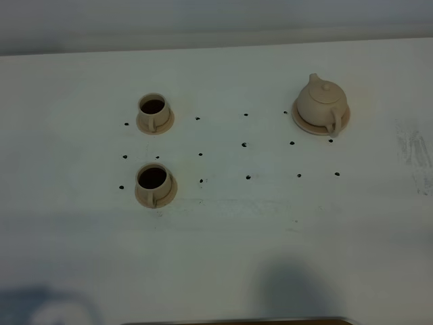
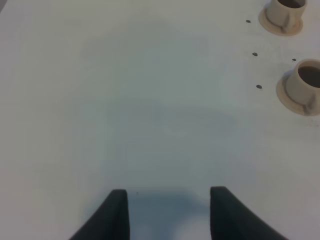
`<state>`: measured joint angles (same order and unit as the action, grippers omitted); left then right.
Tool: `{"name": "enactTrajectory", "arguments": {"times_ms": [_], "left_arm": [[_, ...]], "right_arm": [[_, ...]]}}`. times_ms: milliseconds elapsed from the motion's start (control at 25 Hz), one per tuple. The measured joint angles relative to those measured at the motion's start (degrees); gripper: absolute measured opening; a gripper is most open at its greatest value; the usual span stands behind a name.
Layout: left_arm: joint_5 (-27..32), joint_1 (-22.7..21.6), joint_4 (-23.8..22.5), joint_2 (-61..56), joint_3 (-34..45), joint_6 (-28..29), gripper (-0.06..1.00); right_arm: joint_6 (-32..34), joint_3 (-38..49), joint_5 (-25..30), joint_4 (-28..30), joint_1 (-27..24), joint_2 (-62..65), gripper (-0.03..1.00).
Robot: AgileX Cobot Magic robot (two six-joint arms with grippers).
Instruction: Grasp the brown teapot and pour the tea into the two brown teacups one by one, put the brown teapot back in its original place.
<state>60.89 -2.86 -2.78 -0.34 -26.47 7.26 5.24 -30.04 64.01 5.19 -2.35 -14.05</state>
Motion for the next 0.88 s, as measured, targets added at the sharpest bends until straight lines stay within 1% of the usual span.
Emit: {"name": "enactTrajectory", "arguments": {"times_ms": [280,480,680,880], "left_arm": [[0.0,0.0,0.0,0.0,0.0,0.0,0.44],[0.0,0.0,0.0,0.0,0.0,0.0,0.44],[0.0,0.0,0.0,0.0,0.0,-0.1,0.44],[0.0,0.0,0.0,0.0,0.0,-0.1,0.44]], "right_arm": [[-0.1,0.0,-0.1,0.0,0.0,0.5,0.49],[-0.2,0.0,-0.2,0.0,0.0,4.5,0.49],[-2.9,0.2,-0.2,-1.9,0.5,8.1,0.49],[-3.0,0.3,-0.1,-1.9,1.0,11.1,0.49]]}}
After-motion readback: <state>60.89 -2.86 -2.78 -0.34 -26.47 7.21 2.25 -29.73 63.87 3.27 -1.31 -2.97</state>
